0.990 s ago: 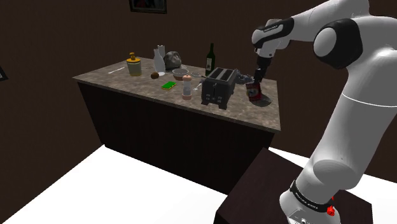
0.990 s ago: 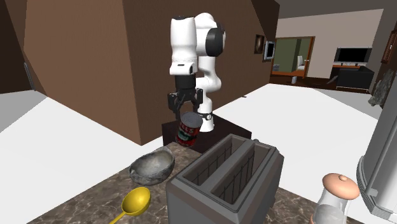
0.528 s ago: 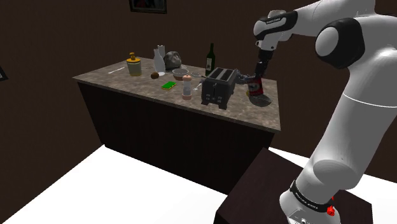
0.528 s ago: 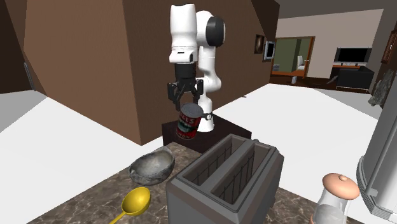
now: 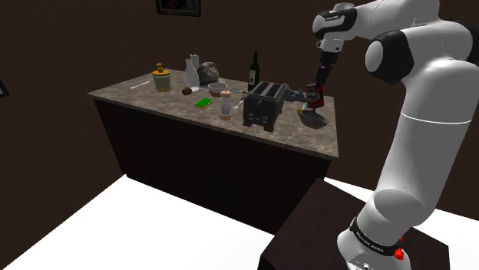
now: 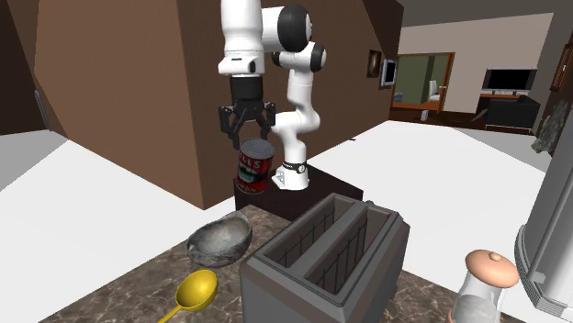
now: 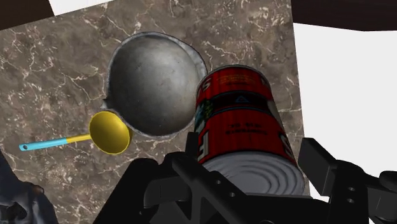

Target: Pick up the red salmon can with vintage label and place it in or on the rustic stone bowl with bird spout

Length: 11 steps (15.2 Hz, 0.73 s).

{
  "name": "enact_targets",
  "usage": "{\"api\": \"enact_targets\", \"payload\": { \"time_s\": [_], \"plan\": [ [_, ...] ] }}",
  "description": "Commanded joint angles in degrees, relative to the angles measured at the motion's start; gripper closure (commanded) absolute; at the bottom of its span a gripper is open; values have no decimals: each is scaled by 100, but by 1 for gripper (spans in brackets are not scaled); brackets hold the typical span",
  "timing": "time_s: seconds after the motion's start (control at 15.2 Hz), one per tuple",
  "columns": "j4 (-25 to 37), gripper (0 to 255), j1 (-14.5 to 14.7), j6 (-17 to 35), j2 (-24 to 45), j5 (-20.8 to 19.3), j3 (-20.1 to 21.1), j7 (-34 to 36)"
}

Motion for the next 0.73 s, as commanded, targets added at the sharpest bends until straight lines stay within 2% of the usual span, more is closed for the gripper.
{"api": "enact_targets", "payload": {
  "time_s": [0.0,0.26,0.46,0.66],
  "plan": [
    [678,255,-365,-334,473,326,-53,-342],
    [2169,255,-1312,-1061,1417,930,-11,-862],
    [3877,255,-2338,-1854,2339,1463,169,-1063],
    [3294,255,-2113,-1479,2157,1341,141,-1107]
  ]
}}
